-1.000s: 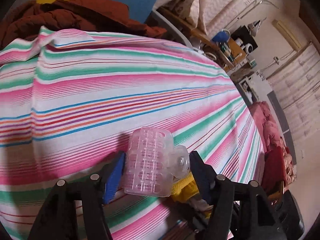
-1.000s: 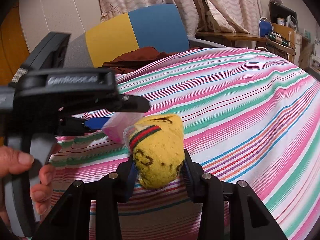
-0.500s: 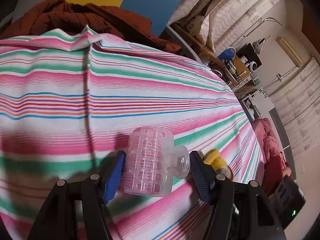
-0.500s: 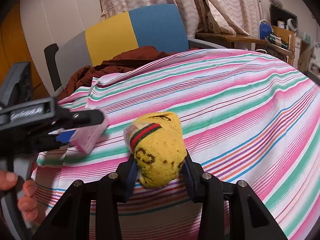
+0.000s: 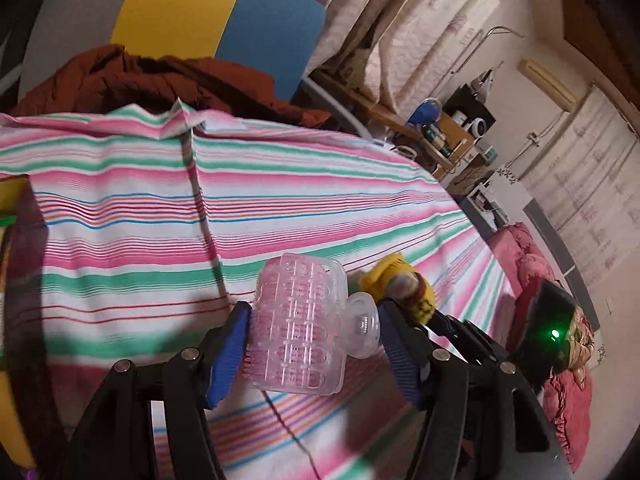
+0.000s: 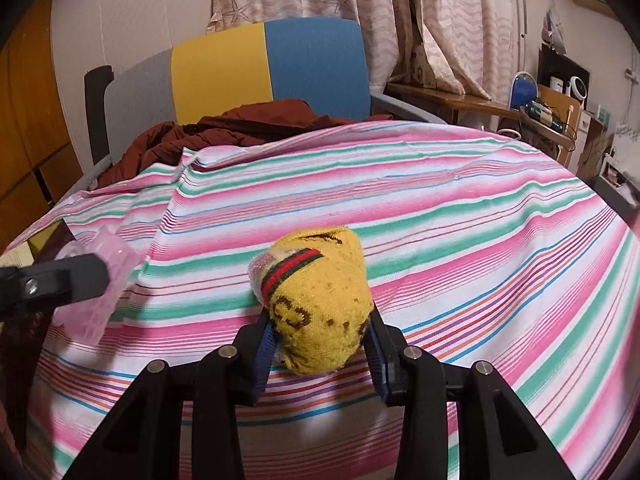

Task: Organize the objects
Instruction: 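Carry the plush toy and pink container over the gold tray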

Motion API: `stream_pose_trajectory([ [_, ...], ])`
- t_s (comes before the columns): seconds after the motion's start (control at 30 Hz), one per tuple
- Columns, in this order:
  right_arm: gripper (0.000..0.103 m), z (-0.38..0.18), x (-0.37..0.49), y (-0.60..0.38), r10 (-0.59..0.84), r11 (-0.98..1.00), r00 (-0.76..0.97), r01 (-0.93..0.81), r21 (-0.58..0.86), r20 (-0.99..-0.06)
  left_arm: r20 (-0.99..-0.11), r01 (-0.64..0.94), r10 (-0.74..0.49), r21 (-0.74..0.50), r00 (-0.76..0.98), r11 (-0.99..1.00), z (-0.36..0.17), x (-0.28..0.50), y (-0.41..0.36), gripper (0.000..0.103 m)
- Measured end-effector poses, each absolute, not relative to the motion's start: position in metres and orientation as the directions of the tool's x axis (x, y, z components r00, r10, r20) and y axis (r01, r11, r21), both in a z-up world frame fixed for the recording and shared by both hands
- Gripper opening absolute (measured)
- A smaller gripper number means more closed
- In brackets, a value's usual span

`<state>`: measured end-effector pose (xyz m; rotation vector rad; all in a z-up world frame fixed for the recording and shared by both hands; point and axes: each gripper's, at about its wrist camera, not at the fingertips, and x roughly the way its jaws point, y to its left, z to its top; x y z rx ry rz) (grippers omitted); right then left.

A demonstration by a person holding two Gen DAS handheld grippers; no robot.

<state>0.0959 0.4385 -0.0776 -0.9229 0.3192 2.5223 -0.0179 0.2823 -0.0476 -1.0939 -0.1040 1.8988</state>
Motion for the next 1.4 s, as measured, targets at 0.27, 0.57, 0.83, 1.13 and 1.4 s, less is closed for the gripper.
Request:
stream_pose_trajectory([
  [0.27, 0.041, -0.056, 0.089, 0.407, 0.281, -0.906, -0.723, -0.416, 0.074, -0.632, -0.604, -0.680, 0.759, -0.450, -0.246, -0.579, -0.025, -0.006, 0.240, 0.066],
  [0.57, 0.041, -0.030, 0.077, 0.364, 0.215, -0.939, -0.769, -0.331, 0.088, -0.603, -0.575, -0.655, 0.746, -0.426, -0.337, -0.624, -0.009, 0.002, 0.185, 0.066],
  [0.83, 0.041, -0.012, 0.073, 0.320, 0.122, -0.965, -0.802, -0.234, 0.121, -0.584, -0.566, -0.587, 0.714, -0.434, -0.411, -0.683, -0.008, -0.002, 0.130, 0.066],
  [1.13, 0.041, -0.006, 0.069, 0.273, 0.021, -0.983, -0.811, -0.124, 0.136, -0.585, -0.572, -0.513, 0.662, -0.427, -0.485, -0.745, -0.015, -0.003, 0.075, 0.066],
  [1.4, 0.041, 0.001, 0.072, 0.239, -0.079, -0.985, -0.807, -0.026, 0.170, -0.586, -0.581, -0.476, 0.614, -0.393, -0.535, -0.787, -0.013, 0.002, 0.033, 0.066],
])
